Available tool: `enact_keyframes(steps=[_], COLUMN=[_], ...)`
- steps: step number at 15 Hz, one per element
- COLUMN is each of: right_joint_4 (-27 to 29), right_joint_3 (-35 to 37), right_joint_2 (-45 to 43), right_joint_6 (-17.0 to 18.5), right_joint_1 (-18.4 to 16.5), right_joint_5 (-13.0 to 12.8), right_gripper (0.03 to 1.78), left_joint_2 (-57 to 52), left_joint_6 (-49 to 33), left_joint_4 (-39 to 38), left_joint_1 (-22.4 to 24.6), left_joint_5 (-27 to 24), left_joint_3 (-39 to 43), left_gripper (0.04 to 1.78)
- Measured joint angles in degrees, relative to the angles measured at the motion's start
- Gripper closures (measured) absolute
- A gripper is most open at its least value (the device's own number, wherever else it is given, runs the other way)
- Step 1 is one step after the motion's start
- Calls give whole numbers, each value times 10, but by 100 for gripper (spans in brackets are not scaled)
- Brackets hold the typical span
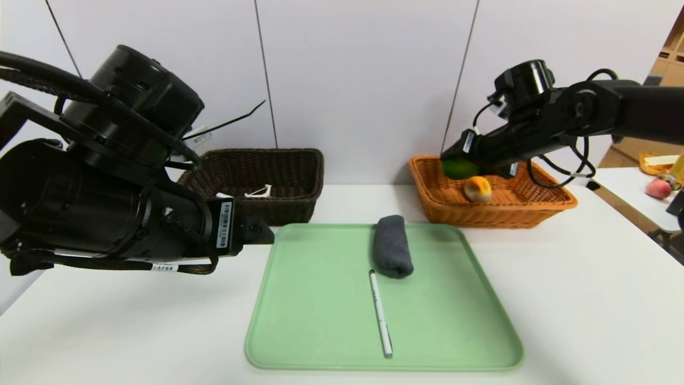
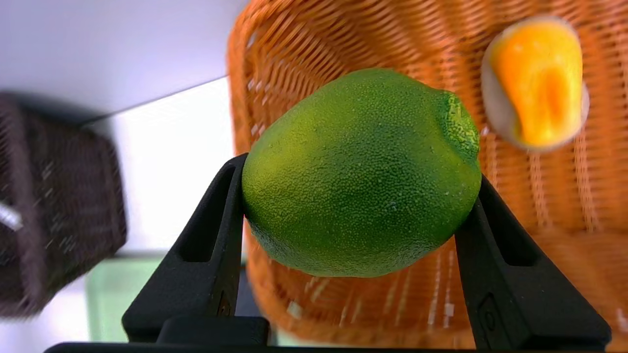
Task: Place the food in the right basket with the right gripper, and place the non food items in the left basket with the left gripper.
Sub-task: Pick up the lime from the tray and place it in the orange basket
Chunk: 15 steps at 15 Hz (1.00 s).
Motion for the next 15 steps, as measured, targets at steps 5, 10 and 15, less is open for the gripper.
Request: enact_keyframes(steps=[5,10,15], right_joint_4=[-30,-32,-40], right_joint_3=[-1,-2,-6], right_joint_2=[38,45,43], right_joint_6=[-2,-3,0], right_joint_1=[-8,-13,-14], right_joint_5=[-5,-5,-15], right_gripper=[63,37,24], left_joint_2=[-3,-5,-8], left_joint_6=[0,1,2], left_joint_4=[0,1,3], left_joint_1=[3,4,3], left_joint_5=[0,0,0], left_joint_3=[3,4,9], left_gripper=[13,13,13])
